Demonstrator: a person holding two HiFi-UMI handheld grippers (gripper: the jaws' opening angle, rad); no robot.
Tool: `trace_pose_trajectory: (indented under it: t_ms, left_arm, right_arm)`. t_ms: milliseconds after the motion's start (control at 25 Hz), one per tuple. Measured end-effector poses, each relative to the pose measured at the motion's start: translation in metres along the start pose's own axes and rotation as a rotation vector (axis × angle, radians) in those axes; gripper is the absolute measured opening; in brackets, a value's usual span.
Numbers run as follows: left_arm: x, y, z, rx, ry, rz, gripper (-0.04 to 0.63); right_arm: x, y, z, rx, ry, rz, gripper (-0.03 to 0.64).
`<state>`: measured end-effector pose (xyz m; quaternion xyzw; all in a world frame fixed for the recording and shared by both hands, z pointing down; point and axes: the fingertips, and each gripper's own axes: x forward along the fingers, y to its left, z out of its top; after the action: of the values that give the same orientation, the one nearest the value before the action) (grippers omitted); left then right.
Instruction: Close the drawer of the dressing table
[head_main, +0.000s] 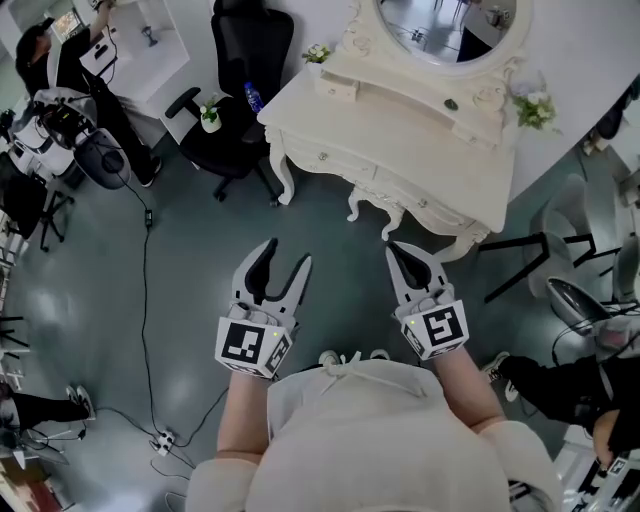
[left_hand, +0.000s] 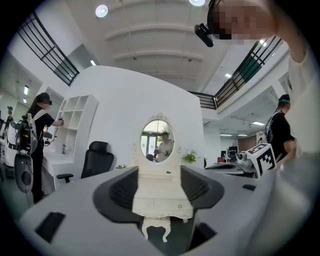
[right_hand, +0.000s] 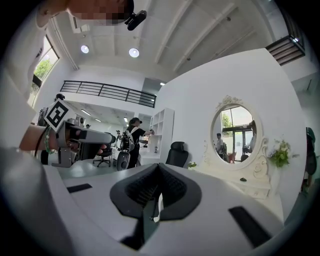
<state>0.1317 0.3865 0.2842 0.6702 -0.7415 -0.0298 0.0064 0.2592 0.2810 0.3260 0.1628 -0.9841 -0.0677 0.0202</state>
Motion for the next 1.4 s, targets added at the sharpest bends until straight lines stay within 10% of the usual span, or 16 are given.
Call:
trace_pose_trajectory:
  t_ms: [120, 720, 1400]
  left_arm:
    - [-0.007, 0.017, -0.005, 0.002, 0.002, 0.009, 0.309]
    - [0.026, 0.083, -0.038, -0.012, 0.078, 0.062, 0.319]
    - [0.264, 0.17, -0.032, 0.036, 0.116, 0.113, 0.318]
  right_arm:
    - [0.01, 0.015, -0.005, 0.008, 0.004, -0.01, 0.006]
    - [0.097, 0.011, -0.031, 0.02, 0.04, 0.081, 0.006]
    - [0.288, -0.174, -0.041, 0.069, 0.047, 0.114, 0.006]
